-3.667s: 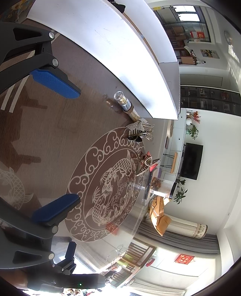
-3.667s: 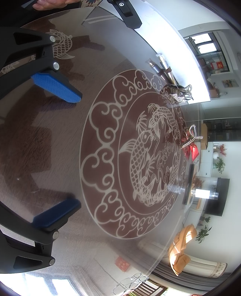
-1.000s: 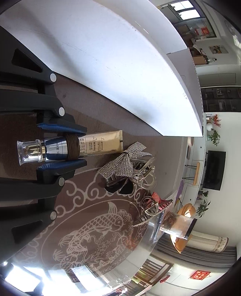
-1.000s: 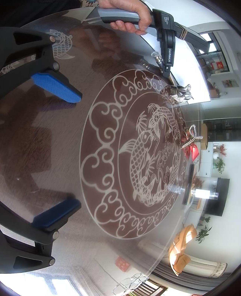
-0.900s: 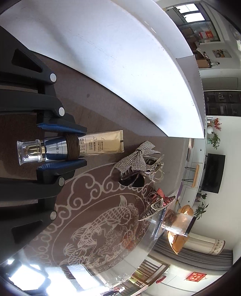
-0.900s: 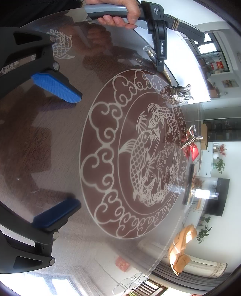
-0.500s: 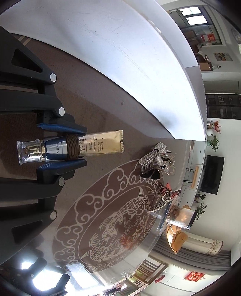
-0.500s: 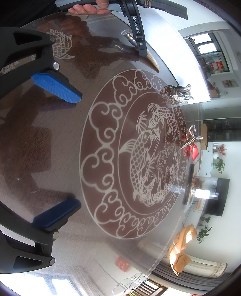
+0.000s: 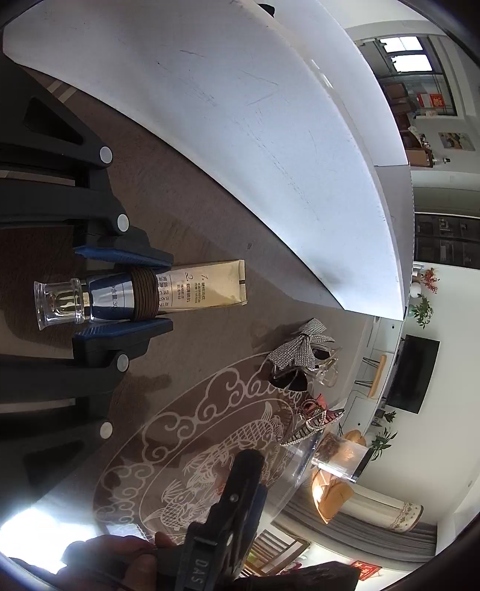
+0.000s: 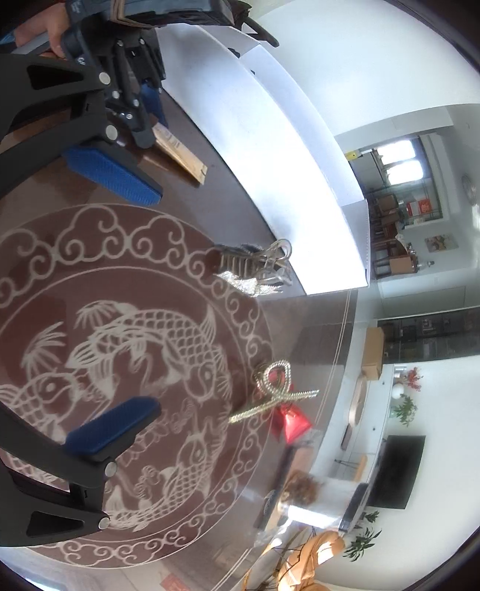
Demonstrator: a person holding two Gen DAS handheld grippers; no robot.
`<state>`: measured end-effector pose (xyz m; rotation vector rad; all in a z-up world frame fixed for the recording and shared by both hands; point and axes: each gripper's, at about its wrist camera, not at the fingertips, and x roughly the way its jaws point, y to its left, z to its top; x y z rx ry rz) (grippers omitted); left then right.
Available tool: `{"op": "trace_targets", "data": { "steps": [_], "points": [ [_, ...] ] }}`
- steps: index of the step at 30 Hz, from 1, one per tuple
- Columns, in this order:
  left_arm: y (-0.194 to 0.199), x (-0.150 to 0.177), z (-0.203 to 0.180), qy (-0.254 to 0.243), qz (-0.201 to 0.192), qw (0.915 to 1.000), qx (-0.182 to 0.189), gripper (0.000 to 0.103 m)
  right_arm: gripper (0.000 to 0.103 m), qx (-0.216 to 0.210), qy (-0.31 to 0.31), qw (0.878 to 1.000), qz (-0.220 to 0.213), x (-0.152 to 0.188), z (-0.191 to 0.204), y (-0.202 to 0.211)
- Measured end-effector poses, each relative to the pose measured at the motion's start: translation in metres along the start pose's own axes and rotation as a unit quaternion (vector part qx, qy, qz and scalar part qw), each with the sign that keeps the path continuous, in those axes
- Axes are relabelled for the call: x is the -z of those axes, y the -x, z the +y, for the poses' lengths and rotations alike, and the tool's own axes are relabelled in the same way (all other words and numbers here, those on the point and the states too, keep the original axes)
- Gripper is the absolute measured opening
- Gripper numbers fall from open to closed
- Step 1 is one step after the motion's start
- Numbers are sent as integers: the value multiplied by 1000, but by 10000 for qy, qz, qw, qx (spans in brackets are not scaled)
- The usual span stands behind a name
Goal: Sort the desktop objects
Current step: 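Lift the gold tube with the left tool while the right tool grasps the clear rhinestone clip, then carry the tube and clip into the white box and open both tools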
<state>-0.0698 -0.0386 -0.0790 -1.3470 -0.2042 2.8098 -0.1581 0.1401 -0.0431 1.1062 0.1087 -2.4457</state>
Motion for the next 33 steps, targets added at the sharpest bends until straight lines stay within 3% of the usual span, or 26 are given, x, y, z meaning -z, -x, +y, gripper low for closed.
{"op": "trace_targets", "data": {
  "steps": [5, 10, 13, 14, 18, 24, 33],
  "points": [
    [0, 0, -1, -54, -10, 10000, -44, 28, 103, -118, 446, 9985, 304, -48, 27, -70],
    [0, -2, 2, 43, -7, 10000, 65, 28, 103, 113, 547, 9968, 579, -69, 39, -119],
    [2, -4, 8, 196, -29, 9995, 257, 28, 76, 61, 445, 9977, 499, -73, 36, -127],
    [4, -4, 11, 255, -69, 9991, 345, 28, 55, 5, 379, 9982, 461, -74, 34, -125],
    [17, -6, 18, 440, -331, 9957, 749, 28, 55, -185, 90, 9992, 337, -65, 20, -98],
    [35, -6, 15, 482, -667, 9872, 1368, 28, 55, -337, 27, 9993, 181, -26, -5, -22],
    [60, -3, 18, 505, -995, 9794, 1684, 27, 55, -430, -72, 9990, 127, 16, -19, 48]
  ]
}}
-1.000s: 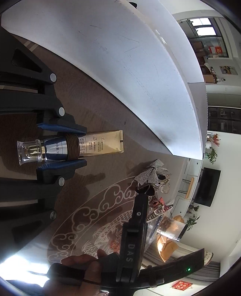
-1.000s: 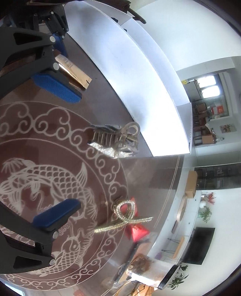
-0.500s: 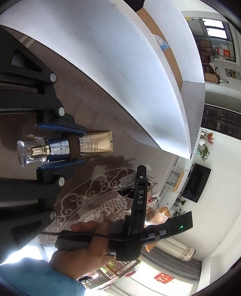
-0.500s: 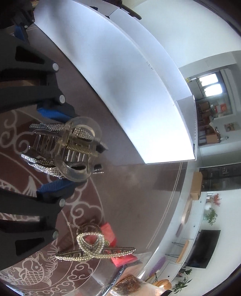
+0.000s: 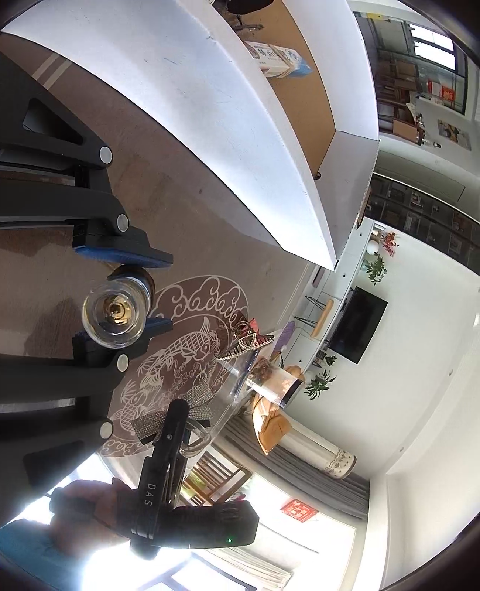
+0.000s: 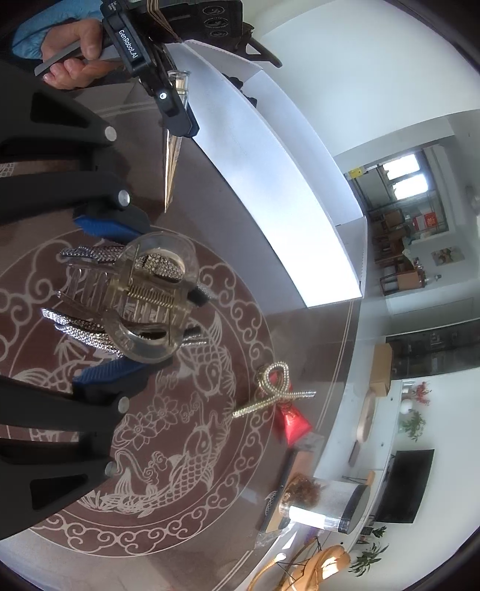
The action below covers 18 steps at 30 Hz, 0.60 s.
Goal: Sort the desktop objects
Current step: 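Carry the tube and clip into the white box and open both tools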
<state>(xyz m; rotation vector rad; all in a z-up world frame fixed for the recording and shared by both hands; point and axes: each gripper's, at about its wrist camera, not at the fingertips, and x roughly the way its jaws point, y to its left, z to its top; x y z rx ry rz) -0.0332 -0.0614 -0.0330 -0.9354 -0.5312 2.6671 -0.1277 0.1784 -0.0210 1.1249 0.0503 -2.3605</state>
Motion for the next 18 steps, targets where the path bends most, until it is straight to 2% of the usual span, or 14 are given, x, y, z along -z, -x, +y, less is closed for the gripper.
{"op": "trace_targets", "data": {
  "steps": [4, 9, 14, 18],
  "points": [
    [5, -1, -1, -13, -79, 10000, -2, 27, 55, -80, -42, 9999, -55, 3, 7, 6],
    [31, -12, -4, -51, -426, 9991, 29, 27, 55, -158, 74, 9996, -208, -15, 23, 13],
    [81, -43, 15, 294, -895, 9955, 54, 27, 55, -381, 416, 9972, -485, -58, 56, 19],
    [119, -84, 53, 656, -1116, 9914, -204, 27, 55, -725, 741, 9917, -765, -105, 101, 11]
  ]
}}
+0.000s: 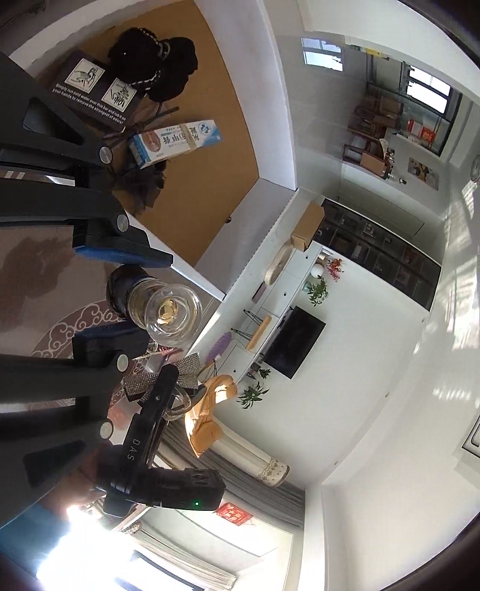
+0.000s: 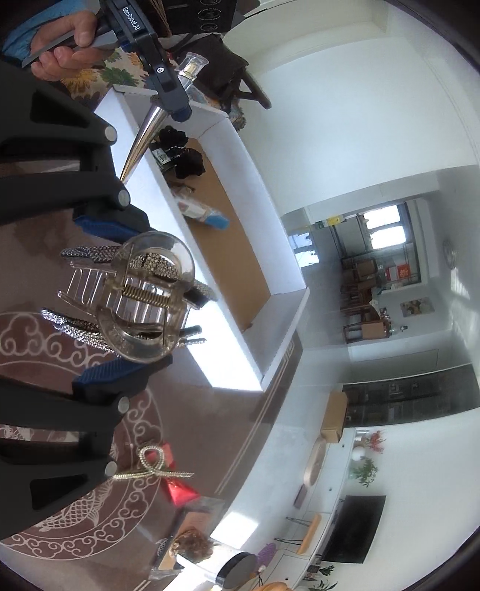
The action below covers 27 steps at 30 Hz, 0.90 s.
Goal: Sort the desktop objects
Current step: 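Carry the tube and clip into the white box and open both tools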
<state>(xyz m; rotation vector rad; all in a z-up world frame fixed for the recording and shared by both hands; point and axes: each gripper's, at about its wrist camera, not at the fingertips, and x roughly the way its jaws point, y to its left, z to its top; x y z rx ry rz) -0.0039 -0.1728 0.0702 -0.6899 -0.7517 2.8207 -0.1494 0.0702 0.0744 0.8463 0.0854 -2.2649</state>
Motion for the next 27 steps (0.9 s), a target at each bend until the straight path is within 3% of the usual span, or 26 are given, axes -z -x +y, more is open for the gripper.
{"op": "trace_targets", "data": {
  "steps": [5, 9, 12, 14, 16, 17, 18, 21, 25, 26, 27],
  "points": [
    [-7, -55, 56, 211, 507, 9970, -537, 27, 55, -570, 311, 9978, -121, -55, 58, -50],
    [-39, -64, 98, 384, 1240, 9867, -983, 27, 55, -812, 586, 9937, 509, -67, 102, -119],
    [-71, -59, 126, 590, 1738, 9751, -1247, 28, 55, -595, 775, 9901, 1006, -58, 121, -166],
    [-92, -56, 139, 649, 1898, 9654, -1669, 31, 56, -306, 873, 9877, 1263, -52, 125, -191],
    [-109, -55, 150, 711, 1897, 9569, -2083, 47, 68, -126, 787, 9864, 1435, -50, 121, -208],
    [-112, -55, 153, 746, 1836, 9524, -2315, 64, 79, -71, 714, 9871, 1430, -51, 115, -211],
    [-113, -54, 154, 748, 1716, 9493, -2524, 72, 85, 3, 652, 9887, 1353, -51, 110, -209],
    [-111, -53, 146, 621, 1440, 9443, -2892, 73, 94, 103, 445, 9933, 1060, -53, 93, -191],
    [-109, -46, 113, -28, 1302, 9429, -3067, 74, 95, 276, 273, 9977, 559, -45, 73, -148],
    [-107, -42, 104, -195, 1256, 9449, -3016, 77, 96, 346, 223, 9985, 371, -42, 69, -132],
    [-104, -38, 94, -355, 1210, 9462, -2979, 86, 99, 410, 157, 9988, 215, -36, 63, -117]
  ]
}}
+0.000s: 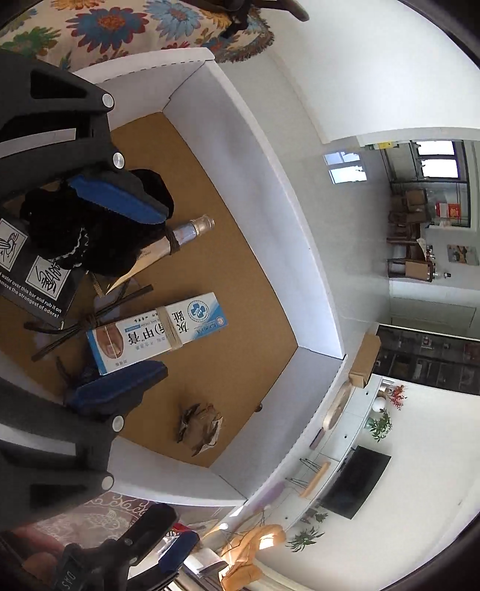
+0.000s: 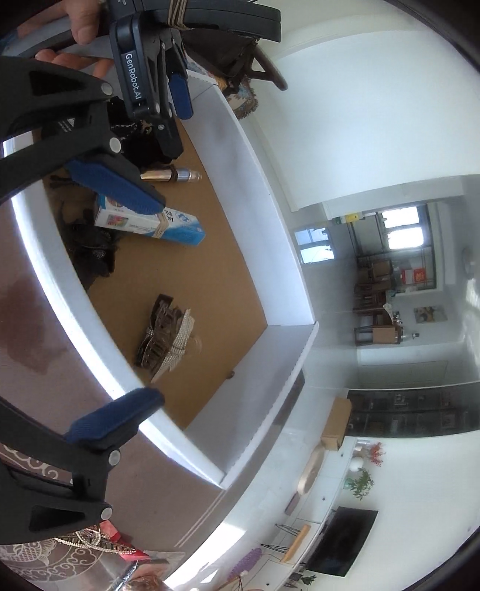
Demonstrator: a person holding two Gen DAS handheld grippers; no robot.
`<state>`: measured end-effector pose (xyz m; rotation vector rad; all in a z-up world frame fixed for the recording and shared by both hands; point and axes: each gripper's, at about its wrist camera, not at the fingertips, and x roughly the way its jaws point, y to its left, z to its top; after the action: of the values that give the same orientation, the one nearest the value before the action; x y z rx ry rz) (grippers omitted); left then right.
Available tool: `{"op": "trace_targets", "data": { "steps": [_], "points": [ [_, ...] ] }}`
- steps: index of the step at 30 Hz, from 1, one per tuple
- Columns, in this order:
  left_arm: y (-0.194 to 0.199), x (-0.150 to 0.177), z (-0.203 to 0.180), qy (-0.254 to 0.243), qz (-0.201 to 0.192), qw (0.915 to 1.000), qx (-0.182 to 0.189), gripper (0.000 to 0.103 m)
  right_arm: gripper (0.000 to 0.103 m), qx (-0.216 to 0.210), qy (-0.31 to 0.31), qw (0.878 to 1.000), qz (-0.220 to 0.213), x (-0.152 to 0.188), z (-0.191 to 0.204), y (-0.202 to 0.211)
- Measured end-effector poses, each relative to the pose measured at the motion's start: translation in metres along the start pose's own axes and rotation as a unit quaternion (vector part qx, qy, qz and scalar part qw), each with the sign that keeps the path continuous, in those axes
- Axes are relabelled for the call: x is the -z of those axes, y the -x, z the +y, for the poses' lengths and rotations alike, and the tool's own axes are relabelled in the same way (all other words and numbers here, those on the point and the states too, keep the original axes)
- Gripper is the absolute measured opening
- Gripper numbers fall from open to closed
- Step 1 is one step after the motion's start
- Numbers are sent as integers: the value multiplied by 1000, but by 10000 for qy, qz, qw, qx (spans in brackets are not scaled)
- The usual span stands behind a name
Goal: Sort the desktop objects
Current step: 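Carry the tube and clip into the white box and open both tools, then bring both open tools back over the table toward the remaining items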
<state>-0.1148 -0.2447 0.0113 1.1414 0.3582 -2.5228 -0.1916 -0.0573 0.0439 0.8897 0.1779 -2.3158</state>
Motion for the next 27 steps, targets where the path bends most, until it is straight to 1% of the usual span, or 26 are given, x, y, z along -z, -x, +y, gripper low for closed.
{"op": "trace_targets", "data": {
  "steps": [2, 4, 5, 7, 10, 14, 17, 20, 23, 25, 27],
  "points": [
    [17, 11, -12, -237, -264, 9993, -74, 96, 102, 128, -174, 9994, -257, 17, -13, 30],
    [33, 21, -23, -475, -627, 9968, -162, 96, 102, 268, -347, 9982, -418, 40, -28, 57],
    [37, 24, -28, -596, -735, 9953, -215, 96, 102, 345, -421, 9975, -447, 53, -35, 70],
    [44, 24, -35, -752, -826, 9935, -220, 96, 102, 552, -575, 9959, -430, 80, -50, 92],
    [51, 29, -41, -844, -754, 9936, -21, 96, 102, 827, -836, 9923, -385, 119, -72, 123],
    [79, 41, -55, -821, -919, 9917, 375, 96, 102, 1224, -1005, 9872, -195, 170, -95, 156],
    [103, 54, -70, -896, -1046, 9870, 831, 96, 102, 1417, -1116, 9836, 53, 203, -108, 167],
    [129, 68, -90, -1120, -1203, 9779, 1296, 96, 102, 1542, -1277, 9795, 214, 225, -115, 173],
    [154, 83, -113, -1398, -1356, 9668, 1656, 96, 102, 1621, -1402, 9763, 312, 240, -123, 180],
    [165, 93, -127, -1555, -1358, 9597, 1907, 97, 102, 1675, -1432, 9748, 349, 248, -124, 184],
    [168, 103, -140, -1652, -1248, 9546, 2140, 97, 102, 1728, -1411, 9740, 392, 254, -123, 187]
  ]
}}
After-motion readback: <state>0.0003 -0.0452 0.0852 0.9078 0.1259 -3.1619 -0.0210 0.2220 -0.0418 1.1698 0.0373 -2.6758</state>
